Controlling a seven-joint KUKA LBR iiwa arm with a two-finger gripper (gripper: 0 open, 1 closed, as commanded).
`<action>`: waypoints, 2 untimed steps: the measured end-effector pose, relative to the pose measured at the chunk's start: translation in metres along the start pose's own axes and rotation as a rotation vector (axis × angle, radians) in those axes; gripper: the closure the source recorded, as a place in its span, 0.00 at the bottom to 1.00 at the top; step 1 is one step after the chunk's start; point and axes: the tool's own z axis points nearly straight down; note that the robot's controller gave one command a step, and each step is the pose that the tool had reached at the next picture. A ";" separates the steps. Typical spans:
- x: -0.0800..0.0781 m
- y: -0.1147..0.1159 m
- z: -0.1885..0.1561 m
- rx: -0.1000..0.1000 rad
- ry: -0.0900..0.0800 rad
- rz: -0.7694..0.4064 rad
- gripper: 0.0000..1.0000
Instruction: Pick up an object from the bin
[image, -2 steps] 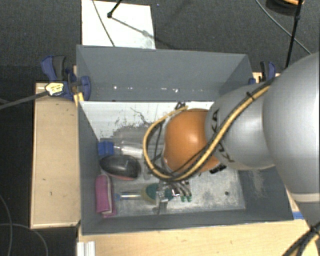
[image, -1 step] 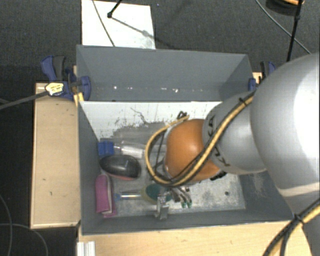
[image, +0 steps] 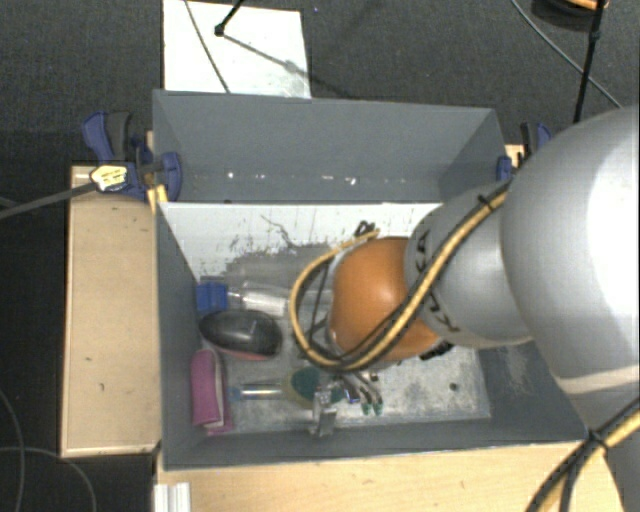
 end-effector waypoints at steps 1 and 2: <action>0.001 0.000 0.001 0.000 0.004 0.003 1.00; -0.001 0.001 -0.057 0.001 0.004 0.009 1.00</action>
Offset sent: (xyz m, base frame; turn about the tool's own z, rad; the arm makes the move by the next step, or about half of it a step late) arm 0.0000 0.0000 0.0000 0.0000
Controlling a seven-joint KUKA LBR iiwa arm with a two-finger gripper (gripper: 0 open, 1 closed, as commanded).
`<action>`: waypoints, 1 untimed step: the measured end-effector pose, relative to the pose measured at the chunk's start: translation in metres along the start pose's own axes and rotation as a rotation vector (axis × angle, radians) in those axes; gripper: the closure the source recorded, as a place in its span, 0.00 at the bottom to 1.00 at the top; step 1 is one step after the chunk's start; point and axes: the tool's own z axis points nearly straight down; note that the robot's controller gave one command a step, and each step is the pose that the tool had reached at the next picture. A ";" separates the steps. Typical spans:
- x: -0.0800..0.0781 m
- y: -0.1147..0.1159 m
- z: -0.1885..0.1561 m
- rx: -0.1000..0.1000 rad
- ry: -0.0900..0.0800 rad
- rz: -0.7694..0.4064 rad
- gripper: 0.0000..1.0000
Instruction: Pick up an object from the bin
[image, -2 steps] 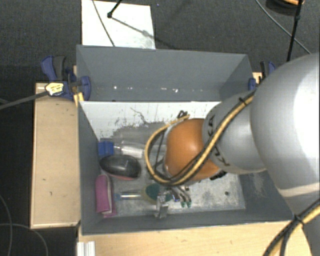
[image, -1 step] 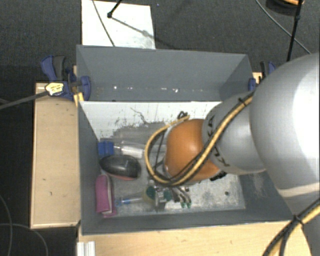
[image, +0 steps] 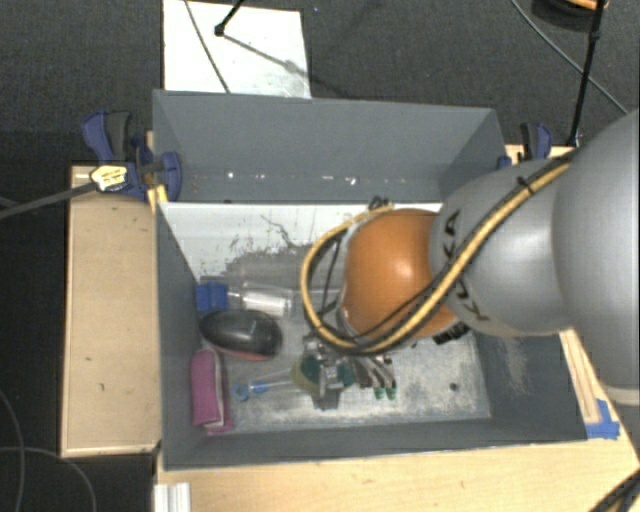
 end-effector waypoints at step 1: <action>-0.002 0.001 -0.041 0.000 0.000 0.003 1.00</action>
Offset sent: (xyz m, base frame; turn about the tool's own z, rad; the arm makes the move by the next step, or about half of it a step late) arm -0.0002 0.0000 0.0383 0.0000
